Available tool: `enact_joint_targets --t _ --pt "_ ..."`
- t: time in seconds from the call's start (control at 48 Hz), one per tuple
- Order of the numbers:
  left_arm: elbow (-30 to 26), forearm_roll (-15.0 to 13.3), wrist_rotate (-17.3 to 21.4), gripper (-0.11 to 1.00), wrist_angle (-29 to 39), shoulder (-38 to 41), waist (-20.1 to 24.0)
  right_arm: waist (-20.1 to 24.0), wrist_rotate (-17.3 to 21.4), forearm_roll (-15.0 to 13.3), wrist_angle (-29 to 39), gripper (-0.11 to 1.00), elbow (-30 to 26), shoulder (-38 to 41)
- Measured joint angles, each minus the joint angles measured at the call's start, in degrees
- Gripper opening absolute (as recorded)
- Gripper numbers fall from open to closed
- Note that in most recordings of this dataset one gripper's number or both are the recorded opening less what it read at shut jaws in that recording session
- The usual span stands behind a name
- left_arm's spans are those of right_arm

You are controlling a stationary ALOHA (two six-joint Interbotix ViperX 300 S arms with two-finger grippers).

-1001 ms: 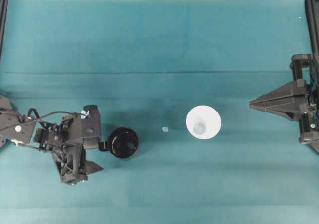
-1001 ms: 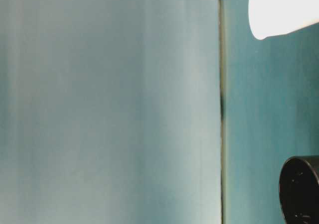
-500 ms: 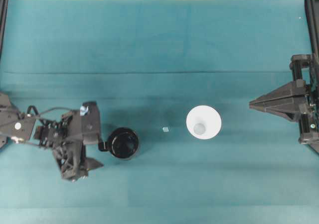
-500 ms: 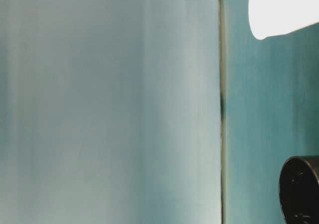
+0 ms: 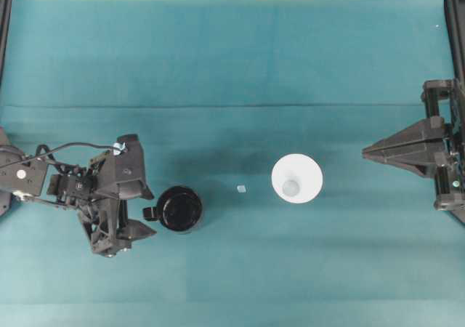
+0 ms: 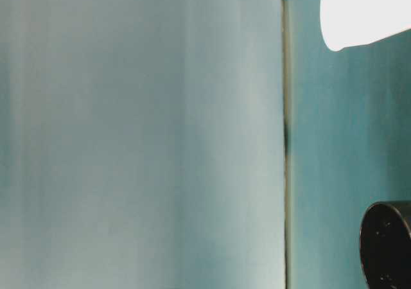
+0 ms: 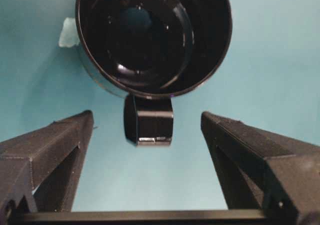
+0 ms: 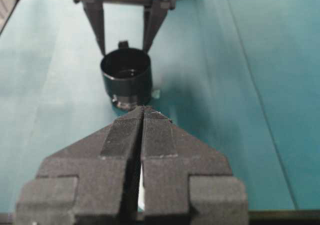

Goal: Put the paper cup into the moved cup holder.
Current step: 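Slide the black cup holder rightward toward the white paper cup with left gripper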

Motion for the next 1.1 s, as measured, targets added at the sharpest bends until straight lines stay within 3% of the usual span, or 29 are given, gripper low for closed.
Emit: enact_joint_targets --t 0.208,0.334,0.5,0.563,1.105 --pt "-0.26 0.09 0.00 0.78 0.00 -0.09 0.79 0.00 0.00 0.09 0.00 -0.04 -0.09 0.35" --pt "-0.18 0.09 0.09 0.61 0.00 -0.09 0.79 0.00 0.00 0.00 -0.09 -0.04 0.00 0.35" --pt "-0.26 0.09 1.14 0.28 0.00 -0.09 0.79 0.00 0.09 0.00 -0.09 -0.04 0.00 0.35" --pt "-0.26 0.18 2.02 0.22 0.09 0.00 0.79 0.00 0.09 0.09 -0.09 -0.04 0.00 0.35" --pt "-2.20 0.26 9.23 0.21 0.09 0.00 0.88 0.00 0.09 0.00 0.00 -0.04 0.00 0.35"
